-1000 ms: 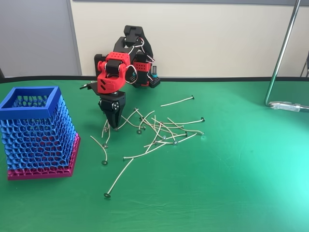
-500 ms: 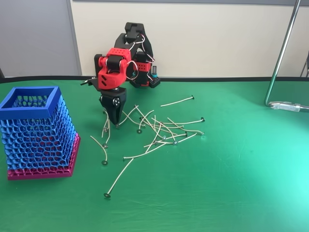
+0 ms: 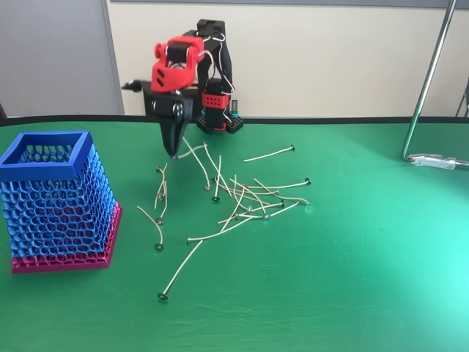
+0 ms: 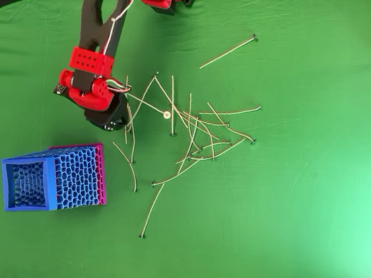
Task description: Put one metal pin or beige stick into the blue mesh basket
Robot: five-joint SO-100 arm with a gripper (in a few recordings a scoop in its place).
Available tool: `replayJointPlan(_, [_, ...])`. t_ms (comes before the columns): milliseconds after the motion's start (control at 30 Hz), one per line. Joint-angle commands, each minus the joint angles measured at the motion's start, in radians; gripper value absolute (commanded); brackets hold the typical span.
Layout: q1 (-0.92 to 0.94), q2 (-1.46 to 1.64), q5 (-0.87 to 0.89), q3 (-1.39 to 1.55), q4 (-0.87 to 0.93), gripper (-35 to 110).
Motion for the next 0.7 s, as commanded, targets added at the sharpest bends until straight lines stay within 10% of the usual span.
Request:
replayJointPlan(0, [0.017,0.130,-0.026,0.008,-0.011,1])
replayJointPlan(667, [0.209,0.491,-0.169,-0.014,-0.160,1])
